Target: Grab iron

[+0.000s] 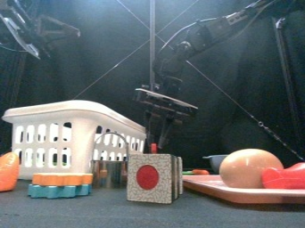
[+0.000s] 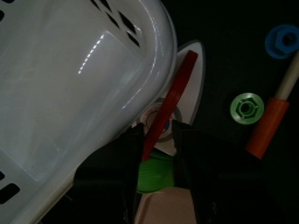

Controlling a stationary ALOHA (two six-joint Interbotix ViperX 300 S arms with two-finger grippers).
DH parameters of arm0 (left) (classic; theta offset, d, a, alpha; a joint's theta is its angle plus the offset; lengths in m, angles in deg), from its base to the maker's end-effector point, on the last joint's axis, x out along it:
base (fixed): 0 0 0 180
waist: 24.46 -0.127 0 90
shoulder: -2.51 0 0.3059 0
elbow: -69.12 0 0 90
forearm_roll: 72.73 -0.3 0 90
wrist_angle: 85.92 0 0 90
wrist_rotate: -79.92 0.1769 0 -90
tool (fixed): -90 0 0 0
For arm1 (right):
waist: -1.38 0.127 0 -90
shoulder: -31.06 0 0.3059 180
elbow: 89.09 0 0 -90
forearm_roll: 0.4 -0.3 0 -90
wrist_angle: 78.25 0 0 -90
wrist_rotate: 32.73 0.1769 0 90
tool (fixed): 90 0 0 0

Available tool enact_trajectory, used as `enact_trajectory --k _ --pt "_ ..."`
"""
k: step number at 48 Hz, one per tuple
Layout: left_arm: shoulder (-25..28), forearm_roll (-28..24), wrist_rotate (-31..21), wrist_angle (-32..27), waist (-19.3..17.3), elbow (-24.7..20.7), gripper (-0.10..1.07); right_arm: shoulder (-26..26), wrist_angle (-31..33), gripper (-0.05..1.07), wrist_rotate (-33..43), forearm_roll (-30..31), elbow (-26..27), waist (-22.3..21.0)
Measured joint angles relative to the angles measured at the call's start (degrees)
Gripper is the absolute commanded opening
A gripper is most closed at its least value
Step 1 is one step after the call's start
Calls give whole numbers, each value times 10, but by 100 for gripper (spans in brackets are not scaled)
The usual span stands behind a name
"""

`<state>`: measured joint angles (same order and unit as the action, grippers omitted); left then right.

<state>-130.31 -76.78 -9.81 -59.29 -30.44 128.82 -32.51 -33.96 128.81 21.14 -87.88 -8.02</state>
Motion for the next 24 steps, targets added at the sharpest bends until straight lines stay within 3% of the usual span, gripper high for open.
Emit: enact_trajectory --k 13,24 --pt "0 0 0 0 -1 0 0 18 9 67 -1 -3 9 -4" --pt "0 0 0 0 -1 0 0 18 38 50 -4 0 10 -5"
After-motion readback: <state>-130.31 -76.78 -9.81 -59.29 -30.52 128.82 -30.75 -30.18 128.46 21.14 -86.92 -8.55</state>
